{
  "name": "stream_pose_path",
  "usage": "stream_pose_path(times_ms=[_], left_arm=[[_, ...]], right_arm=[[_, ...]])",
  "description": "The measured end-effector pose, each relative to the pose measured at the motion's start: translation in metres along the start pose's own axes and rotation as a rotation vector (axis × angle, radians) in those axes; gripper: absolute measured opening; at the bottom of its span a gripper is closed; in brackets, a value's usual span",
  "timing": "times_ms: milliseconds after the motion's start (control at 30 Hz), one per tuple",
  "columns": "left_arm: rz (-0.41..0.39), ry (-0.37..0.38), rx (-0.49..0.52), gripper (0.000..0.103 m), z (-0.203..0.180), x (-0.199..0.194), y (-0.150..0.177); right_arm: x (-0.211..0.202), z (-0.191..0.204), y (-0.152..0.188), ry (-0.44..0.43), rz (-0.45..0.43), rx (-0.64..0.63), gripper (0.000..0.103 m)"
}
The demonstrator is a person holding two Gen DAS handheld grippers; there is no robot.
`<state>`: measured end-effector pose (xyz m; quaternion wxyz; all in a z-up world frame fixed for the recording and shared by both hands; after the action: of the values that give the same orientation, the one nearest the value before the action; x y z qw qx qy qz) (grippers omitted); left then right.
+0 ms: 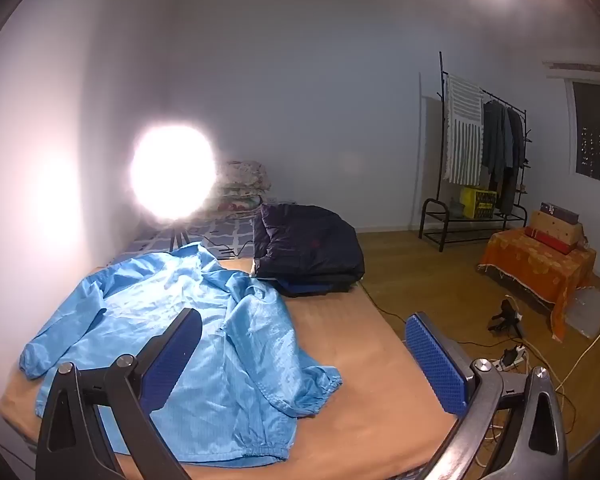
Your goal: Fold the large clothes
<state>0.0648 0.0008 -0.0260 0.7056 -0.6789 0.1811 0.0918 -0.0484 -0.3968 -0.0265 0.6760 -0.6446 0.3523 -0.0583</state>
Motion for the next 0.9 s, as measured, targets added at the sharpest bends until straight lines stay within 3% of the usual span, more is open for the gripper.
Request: stream_pose_path(times_ms=[900], left_arm=[[-0.024, -0.009, -0.005, 0.103, -0.007, -0.014, -0.016]], right_arm=[[-0.006, 0.000, -0.003, 0.014, -0.013, -0.019, 0.103]])
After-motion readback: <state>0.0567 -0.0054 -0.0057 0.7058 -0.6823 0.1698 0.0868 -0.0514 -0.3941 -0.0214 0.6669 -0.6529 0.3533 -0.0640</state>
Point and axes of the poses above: each gripper's, at about its wrist camera, not at the fingertips, and x roughly the way its jaws point, z to its left, y to its underside, the point moved 7 cm from there along x, roughly the way its jaws point, and after that the axes turned 7 degrees about y, right-handed, at the moved point
